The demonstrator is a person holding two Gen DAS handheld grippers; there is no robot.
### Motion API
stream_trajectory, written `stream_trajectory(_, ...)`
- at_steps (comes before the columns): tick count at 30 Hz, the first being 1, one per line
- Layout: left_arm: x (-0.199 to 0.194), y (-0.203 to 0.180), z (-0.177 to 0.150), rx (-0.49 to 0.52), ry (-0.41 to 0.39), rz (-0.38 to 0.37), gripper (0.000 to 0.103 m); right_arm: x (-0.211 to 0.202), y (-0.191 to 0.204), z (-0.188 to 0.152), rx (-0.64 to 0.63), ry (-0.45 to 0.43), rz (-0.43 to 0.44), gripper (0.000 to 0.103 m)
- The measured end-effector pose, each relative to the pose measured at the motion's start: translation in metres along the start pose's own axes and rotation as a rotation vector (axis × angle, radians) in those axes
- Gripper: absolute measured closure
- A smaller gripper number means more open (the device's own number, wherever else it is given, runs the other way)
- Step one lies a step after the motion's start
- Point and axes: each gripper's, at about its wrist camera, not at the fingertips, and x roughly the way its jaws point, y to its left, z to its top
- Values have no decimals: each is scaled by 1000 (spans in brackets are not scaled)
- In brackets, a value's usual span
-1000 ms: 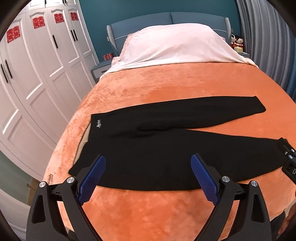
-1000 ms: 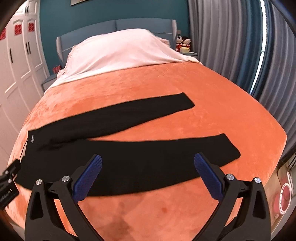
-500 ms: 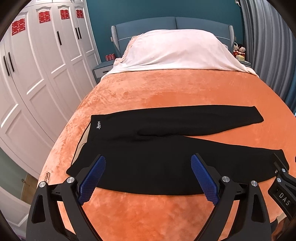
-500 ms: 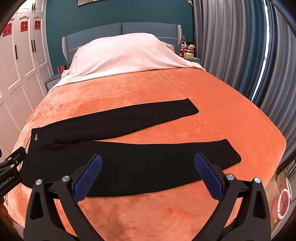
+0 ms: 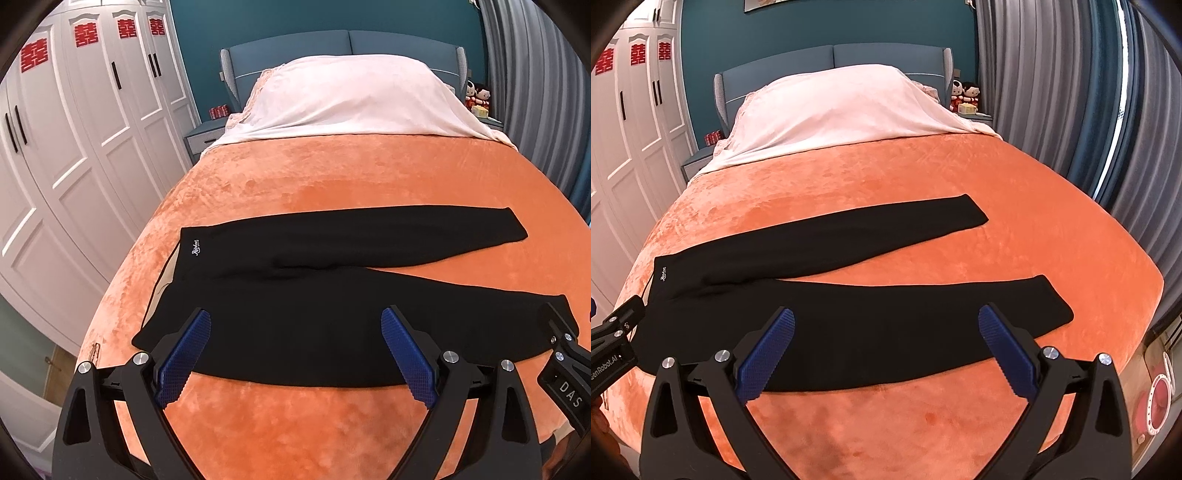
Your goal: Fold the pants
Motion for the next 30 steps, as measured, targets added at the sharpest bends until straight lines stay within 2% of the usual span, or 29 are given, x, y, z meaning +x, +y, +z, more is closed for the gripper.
stream_trajectory(20,2,11,-5,-11,-2,-14,11,4,0,-2,-19,-5,28,5)
stream_trajectory(23,17,19,-8,-18,19,-66,12,27,-16,-5,-27,4,79,5)
stream_trajectory(25,31,28,-8,-47,12,-76,12,52,-33,-1,-31,20,78,5)
stream_trajectory(28,54,43,-6,-97,-10,-23,12,98,-66,21,-55,17,46,5)
stream_trajectory(30,75,48,-2,-88,22,-8,12,140,-89,50,-95,14,32,5)
